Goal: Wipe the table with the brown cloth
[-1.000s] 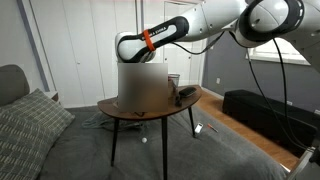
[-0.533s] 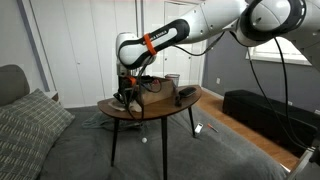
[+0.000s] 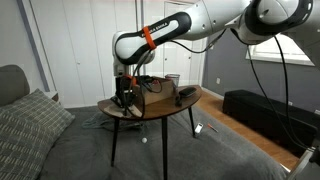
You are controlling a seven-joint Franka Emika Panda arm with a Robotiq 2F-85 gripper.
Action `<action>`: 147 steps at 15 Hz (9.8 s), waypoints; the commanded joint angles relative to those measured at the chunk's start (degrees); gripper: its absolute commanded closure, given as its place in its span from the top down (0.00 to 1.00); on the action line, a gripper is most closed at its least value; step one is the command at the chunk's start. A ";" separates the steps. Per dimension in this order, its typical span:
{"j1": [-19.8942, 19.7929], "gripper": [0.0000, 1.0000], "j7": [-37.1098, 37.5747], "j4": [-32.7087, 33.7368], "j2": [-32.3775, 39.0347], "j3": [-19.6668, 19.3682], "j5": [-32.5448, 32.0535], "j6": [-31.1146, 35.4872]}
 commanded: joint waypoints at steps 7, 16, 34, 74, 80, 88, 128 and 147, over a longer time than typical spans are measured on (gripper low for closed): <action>-6.17 0.00 -0.53 -19.21 -13.19 -1.07 9.51 -1.66; -6.97 0.00 2.12 -32.39 -21.14 -6.04 8.48 6.82; -4.47 0.00 19.95 -37.39 -22.44 -6.11 -4.03 23.11; -6.24 0.00 6.58 -35.73 -22.21 -1.67 8.49 8.25; -1.51 0.00 2.28 -30.50 -17.59 -0.29 4.59 10.68; 2.49 0.00 -1.61 -18.03 -9.26 -1.71 0.14 13.77; 1.97 1.00 -4.56 -4.64 -19.59 -4.12 0.12 -12.50; -12.07 1.00 -9.32 -37.38 -52.60 -4.06 0.46 -11.33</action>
